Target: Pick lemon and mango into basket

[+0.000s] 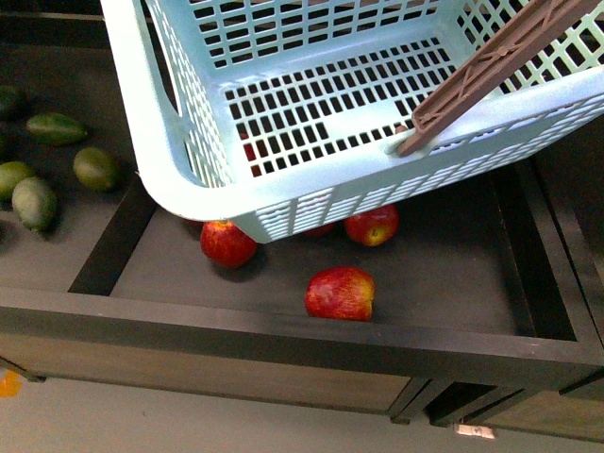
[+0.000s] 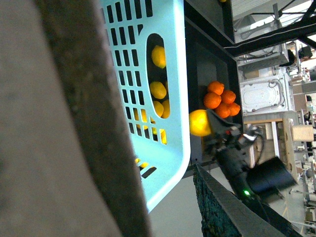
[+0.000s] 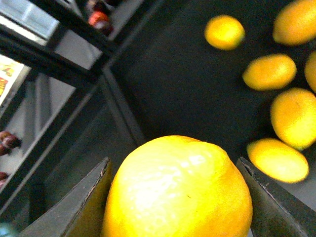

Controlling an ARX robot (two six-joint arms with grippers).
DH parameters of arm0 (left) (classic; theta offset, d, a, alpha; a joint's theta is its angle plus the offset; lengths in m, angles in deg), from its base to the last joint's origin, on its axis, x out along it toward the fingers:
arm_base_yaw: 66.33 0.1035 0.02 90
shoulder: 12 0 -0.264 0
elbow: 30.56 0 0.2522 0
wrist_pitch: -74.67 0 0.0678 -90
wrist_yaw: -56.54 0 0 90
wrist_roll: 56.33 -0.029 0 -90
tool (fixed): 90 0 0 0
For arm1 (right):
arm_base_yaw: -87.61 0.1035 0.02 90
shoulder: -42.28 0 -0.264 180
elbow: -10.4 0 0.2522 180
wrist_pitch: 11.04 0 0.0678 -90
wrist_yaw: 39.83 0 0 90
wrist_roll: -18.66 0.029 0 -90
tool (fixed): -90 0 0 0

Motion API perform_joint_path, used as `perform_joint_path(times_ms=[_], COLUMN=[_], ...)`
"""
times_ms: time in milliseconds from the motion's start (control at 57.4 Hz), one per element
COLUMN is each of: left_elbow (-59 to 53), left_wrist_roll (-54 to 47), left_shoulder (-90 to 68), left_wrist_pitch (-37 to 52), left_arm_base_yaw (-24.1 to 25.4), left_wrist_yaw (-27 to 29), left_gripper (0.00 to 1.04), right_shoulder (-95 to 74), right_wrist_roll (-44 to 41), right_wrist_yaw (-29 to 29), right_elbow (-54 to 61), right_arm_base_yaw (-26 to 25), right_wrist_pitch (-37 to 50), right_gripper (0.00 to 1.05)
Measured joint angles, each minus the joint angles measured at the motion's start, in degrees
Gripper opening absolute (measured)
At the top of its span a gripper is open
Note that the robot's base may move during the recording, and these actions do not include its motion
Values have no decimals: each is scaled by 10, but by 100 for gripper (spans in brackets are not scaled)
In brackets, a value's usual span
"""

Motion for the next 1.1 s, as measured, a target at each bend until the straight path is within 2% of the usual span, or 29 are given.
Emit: perform_joint_path(times_ms=[122,296,784,959,1098], left_elbow=[0,0,0,0,0], left_wrist_roll=[0,0,0,0,0], left_shoulder=[0,0,0,0,0], left_wrist_pitch=[0,0,0,0,0], left_arm_base_yaw=[0,0,0,0,0], left_wrist_yaw=[0,0,-1,-1,0], left_gripper=[30,30,30,30,30], right_shoulder=[118,201,188,143,120], right_wrist_roll=[-35,-50,-94,-101,-107], right_wrist_yaw=[21,10,-71,-97,-113], right_elbow=[64,103,60,49,47], right_arm_base_yaw=[27,94,316,351,368], right_wrist_pitch=[24,60,71,80,80], right_gripper=[66,66,66,65,88])
